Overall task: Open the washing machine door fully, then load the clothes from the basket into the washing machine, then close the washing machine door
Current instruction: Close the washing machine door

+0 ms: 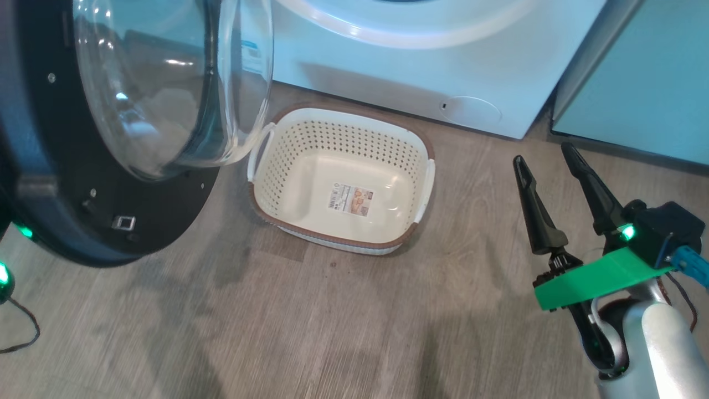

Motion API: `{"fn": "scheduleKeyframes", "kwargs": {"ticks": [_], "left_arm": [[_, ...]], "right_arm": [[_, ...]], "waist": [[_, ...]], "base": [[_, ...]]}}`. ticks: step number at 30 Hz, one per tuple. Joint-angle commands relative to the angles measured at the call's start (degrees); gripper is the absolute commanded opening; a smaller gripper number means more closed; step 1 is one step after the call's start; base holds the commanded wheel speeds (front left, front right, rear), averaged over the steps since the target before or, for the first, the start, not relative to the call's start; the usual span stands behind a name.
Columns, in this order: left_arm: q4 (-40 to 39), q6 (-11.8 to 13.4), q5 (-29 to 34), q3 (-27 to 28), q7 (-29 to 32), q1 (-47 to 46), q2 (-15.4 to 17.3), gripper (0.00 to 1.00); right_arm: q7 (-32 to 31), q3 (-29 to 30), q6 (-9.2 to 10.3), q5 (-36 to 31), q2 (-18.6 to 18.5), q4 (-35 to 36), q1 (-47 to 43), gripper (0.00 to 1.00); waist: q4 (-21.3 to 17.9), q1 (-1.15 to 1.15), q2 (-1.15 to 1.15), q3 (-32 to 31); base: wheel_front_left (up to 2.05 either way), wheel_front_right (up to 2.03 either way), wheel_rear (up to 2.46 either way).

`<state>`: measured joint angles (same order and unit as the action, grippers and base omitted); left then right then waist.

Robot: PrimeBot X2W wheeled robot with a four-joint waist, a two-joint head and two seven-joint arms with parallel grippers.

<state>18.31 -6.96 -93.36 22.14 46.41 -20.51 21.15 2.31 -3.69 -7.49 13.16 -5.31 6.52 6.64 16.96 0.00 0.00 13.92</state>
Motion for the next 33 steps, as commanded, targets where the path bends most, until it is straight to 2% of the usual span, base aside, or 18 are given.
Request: {"fn": "scheduleKeyframes", "kwargs": {"ticks": [1,15,28,33], "left_arm": [[-3.29,-0.53,-0.17,1.69,0.64,-0.32,2.37,0.00],[-16.25,-0.53,-0.56,1.01,4.08,6.37,-0.70,0.00],[-21.77,-0.40,-1.94,0.10,6.42,9.53,-2.59,0.00],[-23.65,0.39,-2.12,-0.92,7.08,9.38,-3.01,0.00]], "right_arm": [[0.67,-1.11,0.00,-0.37,-0.18,2.24,2.26,1.00],[3.08,-0.94,0.00,0.16,1.05,0.82,3.04,1.00],[5.74,-1.20,0.00,1.14,1.96,-1.45,3.30,1.00],[6.55,-1.52,0.00,1.57,2.18,-2.24,3.16,1.00]], "waist": [[-0.74,0.00,0.00,0.35],[-7.12,0.00,0.00,1.70],[-14.89,0.00,0.00,1.80],[-18.00,0.00,0.00,1.79]], "base": [[0.00,0.00,0.00],[0.00,0.00,0.00],[0.00,0.00,0.00],[0.00,0.00,0.00]]}}
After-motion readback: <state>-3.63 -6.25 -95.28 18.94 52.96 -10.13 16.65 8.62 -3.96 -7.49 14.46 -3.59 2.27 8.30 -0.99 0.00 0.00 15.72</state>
